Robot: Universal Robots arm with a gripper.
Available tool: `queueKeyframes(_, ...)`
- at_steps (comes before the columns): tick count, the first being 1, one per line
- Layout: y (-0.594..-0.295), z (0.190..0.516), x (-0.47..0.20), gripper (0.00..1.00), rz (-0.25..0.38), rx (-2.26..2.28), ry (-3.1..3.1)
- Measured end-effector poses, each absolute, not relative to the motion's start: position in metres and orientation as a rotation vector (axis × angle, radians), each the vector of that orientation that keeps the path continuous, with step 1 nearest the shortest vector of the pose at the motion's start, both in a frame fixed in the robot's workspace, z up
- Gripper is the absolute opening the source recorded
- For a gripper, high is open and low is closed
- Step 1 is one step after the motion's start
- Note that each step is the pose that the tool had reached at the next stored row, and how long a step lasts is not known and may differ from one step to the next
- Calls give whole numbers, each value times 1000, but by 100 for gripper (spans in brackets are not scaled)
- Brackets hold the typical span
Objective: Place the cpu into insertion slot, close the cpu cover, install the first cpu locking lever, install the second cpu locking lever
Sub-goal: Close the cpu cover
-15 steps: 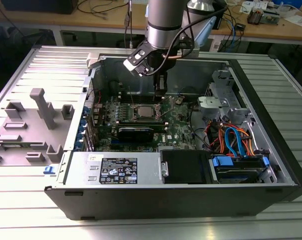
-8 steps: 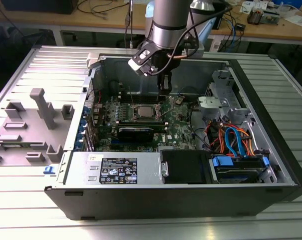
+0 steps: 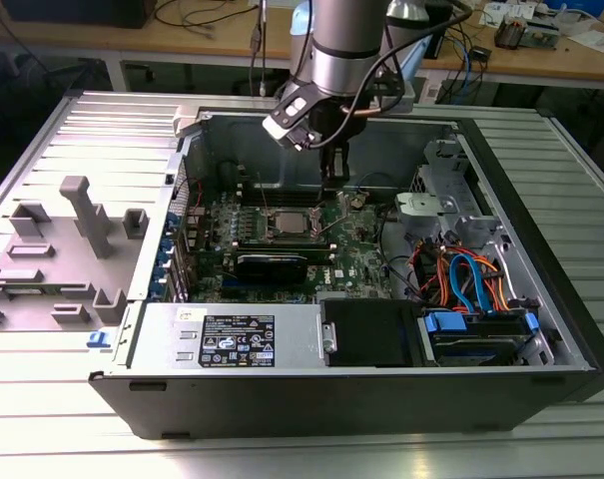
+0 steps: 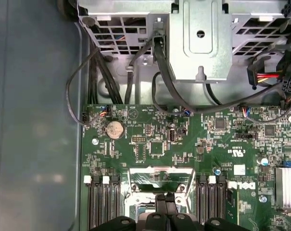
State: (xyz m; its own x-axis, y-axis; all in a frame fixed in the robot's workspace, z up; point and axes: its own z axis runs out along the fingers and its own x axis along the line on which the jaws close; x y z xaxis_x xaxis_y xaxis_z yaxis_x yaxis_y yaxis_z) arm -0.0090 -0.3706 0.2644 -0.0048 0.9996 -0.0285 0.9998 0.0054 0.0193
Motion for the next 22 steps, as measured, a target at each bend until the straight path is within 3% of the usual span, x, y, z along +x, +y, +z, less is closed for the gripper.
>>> queueKeyframes(22, -369, 260, 40, 11, -17, 2193, 2206)
